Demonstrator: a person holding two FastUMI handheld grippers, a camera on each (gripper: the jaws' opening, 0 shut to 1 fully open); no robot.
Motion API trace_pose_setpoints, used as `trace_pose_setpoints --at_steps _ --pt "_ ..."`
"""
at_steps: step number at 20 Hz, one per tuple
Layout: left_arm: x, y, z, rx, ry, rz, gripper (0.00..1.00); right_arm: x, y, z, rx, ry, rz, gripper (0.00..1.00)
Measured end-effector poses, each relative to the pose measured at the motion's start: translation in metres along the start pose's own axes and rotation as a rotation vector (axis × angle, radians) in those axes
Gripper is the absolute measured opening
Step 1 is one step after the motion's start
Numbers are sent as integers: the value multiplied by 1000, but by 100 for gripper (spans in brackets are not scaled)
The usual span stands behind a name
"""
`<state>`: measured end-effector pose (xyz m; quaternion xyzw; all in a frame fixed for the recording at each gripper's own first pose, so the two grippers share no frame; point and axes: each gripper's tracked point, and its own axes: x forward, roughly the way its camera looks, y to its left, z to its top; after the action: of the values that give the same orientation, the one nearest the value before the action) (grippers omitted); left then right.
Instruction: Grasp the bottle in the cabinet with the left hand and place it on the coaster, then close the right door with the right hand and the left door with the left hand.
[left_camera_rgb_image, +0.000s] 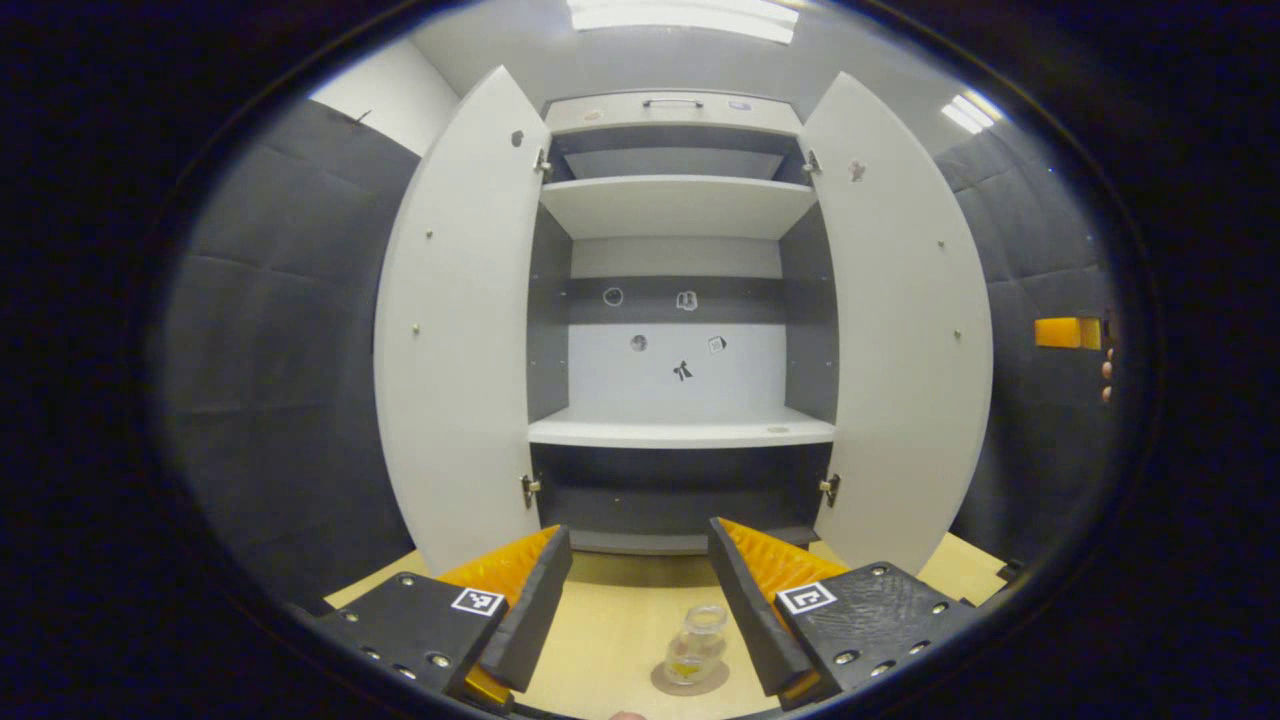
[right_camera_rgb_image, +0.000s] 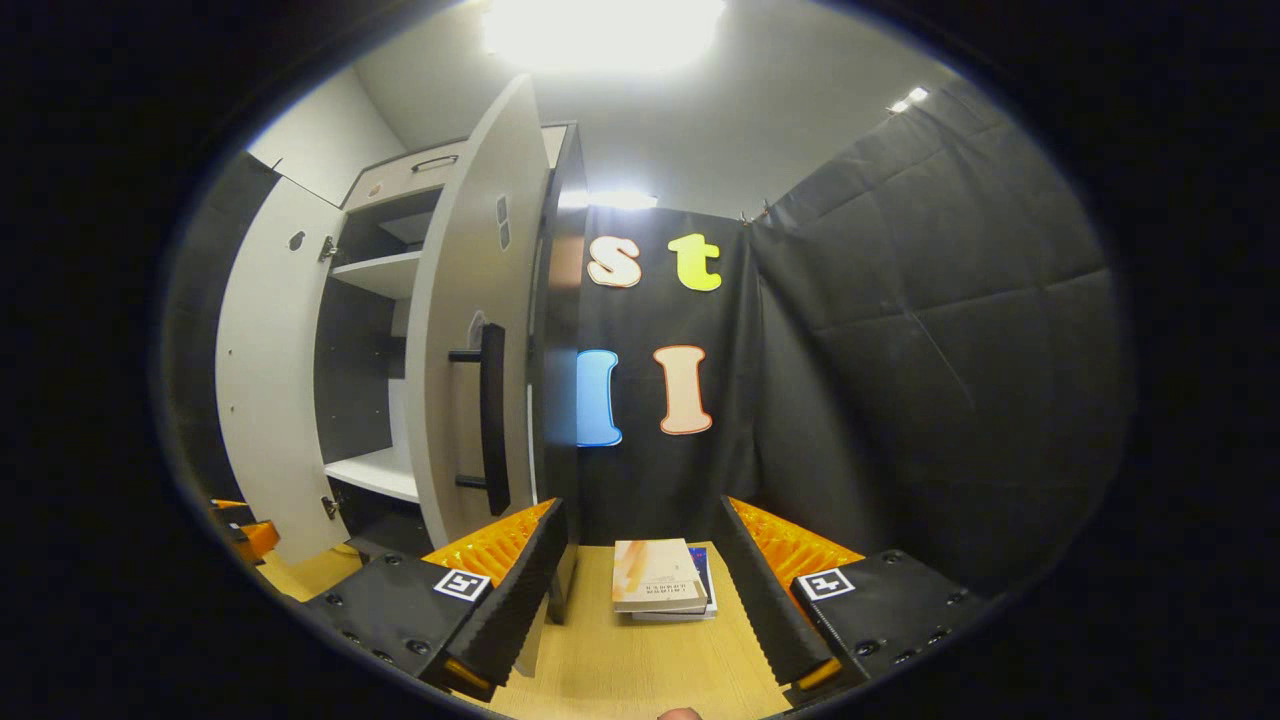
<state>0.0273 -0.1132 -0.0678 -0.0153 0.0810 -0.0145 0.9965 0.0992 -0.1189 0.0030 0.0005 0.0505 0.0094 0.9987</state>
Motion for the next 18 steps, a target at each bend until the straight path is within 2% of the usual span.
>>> trace_pose_setpoints --at_steps 2,7,8,18 --pt "-8 21 15 -5 -16 28 84 9 1 7 7 -11 -25 96" --pt "-19 74 50 14 -46 83 84 28 15 14 16 -20 -84 93" --pt "-20 85 54 19 -49 96 83 30 19 14 19 -19 -87 96" --pt "-20 169 60 20 -66 165 84 42 42 25 -12 -13 -146 93"
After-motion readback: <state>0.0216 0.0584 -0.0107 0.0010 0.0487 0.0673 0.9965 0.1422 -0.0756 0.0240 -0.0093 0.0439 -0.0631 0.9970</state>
